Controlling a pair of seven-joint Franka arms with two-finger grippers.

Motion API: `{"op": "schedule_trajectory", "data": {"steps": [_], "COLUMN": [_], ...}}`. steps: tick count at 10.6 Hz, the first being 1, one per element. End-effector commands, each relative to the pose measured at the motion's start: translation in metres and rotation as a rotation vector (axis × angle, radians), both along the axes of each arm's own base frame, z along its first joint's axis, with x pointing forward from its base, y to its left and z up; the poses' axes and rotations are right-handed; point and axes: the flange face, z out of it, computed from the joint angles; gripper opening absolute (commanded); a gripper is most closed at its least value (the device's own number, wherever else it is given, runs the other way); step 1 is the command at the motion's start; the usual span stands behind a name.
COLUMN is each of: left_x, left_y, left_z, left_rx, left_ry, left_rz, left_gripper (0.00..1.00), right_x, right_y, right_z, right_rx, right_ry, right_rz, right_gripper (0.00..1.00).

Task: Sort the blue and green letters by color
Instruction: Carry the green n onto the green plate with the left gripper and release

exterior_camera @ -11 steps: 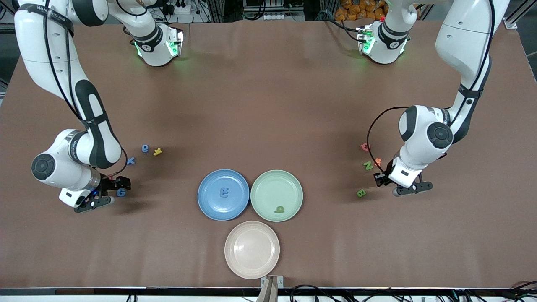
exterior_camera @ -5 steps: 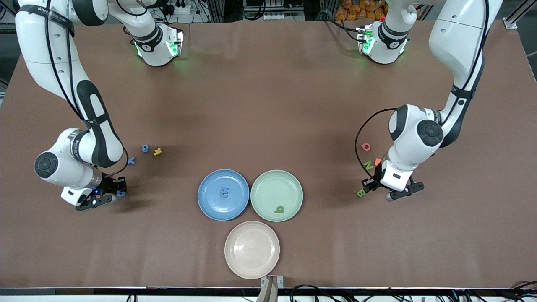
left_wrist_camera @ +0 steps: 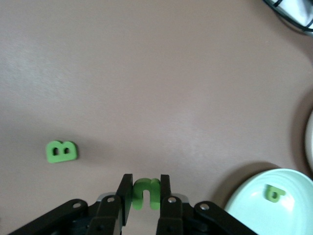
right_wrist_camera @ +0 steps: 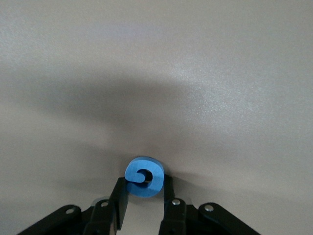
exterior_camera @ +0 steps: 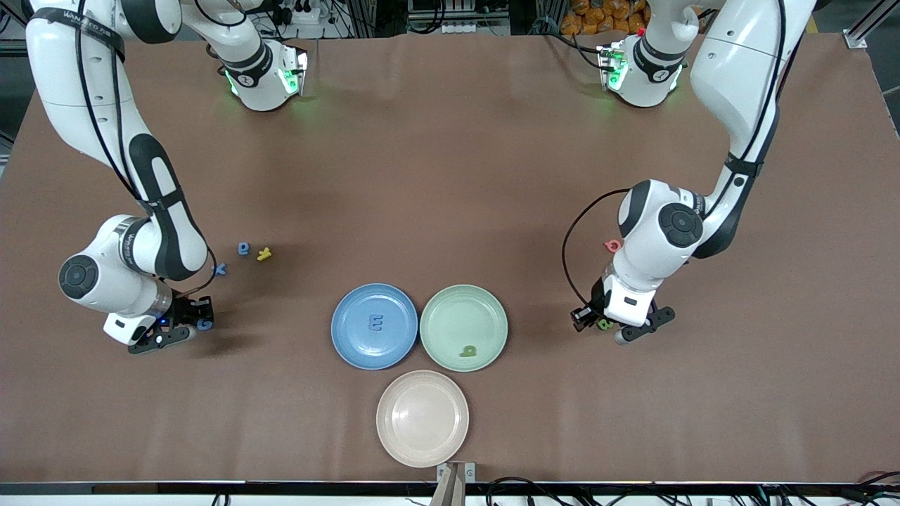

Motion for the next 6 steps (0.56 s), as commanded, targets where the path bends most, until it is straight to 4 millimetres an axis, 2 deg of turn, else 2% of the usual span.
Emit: {"op": "schedule_trajectory", "data": {"steps": [1,3,6], "left_x": [0.006,-0.003,-0.007], "left_y": [-0.04,-0.08,-0.12], "left_z": [0.007,0.001,0.0], "left_rx": [-0.06,-0.083,-0.117], "left_ry": [-0.004,0.008,0.005], "left_rz": [0.071,0.08,0.098], "left_gripper": [0.0,0.0,0.0], "right_x": [0.01,0.019,0.029], "right_y": [0.017,0.044,0.113], "right_z": [0.026,0.037,0.054], "right_rx": [0.044,0.052,0.06], "right_ry": [0.012,0.013,0.01], "right_rz": [-0.053,-0.132,-0.252], "right_gripper": [0.02,0.02,0.02]}}
